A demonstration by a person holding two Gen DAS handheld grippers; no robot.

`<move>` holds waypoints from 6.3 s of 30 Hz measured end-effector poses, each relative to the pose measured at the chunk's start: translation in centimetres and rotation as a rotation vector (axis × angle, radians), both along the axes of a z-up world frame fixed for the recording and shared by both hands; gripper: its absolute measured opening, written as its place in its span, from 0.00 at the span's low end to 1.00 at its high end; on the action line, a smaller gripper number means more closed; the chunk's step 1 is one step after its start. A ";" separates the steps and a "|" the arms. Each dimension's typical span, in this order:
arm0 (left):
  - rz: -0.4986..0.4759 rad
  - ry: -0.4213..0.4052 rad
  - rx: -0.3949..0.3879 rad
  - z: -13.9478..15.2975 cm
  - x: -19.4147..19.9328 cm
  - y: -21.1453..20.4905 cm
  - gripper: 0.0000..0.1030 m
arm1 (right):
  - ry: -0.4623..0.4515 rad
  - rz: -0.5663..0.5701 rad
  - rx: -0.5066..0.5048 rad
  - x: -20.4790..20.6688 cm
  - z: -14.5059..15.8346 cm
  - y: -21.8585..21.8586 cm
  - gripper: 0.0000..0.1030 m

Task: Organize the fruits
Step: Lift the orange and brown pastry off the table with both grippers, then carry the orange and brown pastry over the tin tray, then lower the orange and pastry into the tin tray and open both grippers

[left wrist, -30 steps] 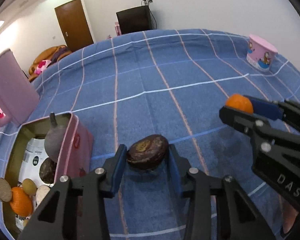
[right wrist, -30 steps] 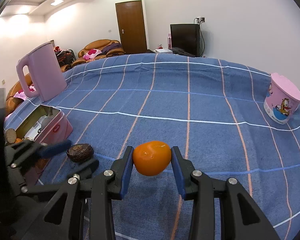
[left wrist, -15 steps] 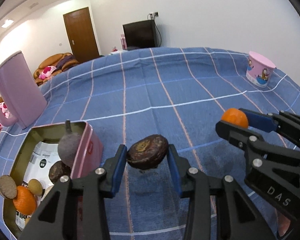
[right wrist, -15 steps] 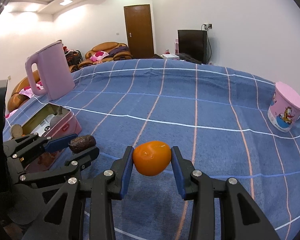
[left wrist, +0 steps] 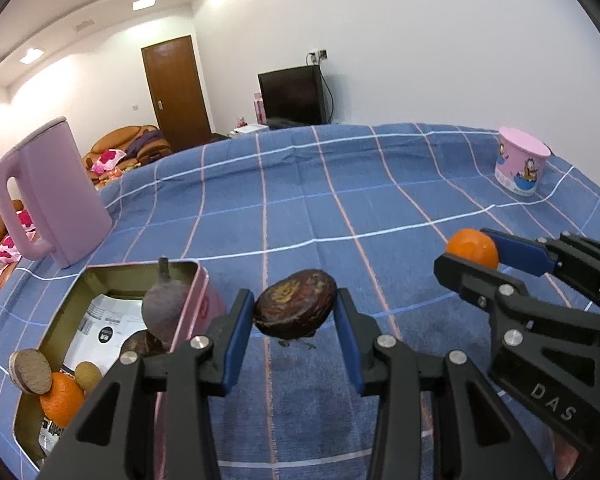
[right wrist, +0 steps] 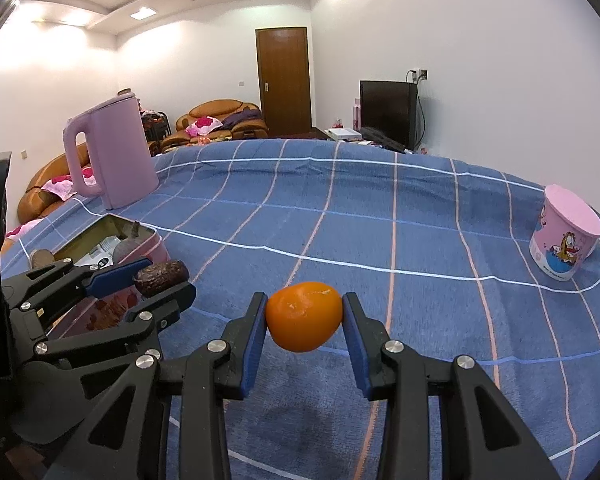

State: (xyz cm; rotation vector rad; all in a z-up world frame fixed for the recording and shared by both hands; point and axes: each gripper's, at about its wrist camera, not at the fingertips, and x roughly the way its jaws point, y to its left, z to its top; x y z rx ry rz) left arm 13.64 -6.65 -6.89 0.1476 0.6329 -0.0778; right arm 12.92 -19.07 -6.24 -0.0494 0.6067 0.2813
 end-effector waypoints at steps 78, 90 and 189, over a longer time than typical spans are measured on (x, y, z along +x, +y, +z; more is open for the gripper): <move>0.067 -0.288 -0.059 2.5 -4.8 1.6 0.41 | -0.254 -0.012 0.031 -4.9 2.0 -0.6 0.38; 0.082 -0.338 -0.058 2.8 -5.5 1.8 0.41 | -0.293 0.003 0.035 -5.6 2.3 -0.4 0.39; 0.325 -0.114 -0.060 0.8 -7.8 17.9 0.60 | -0.036 0.346 -0.022 -0.9 0.0 18.3 0.51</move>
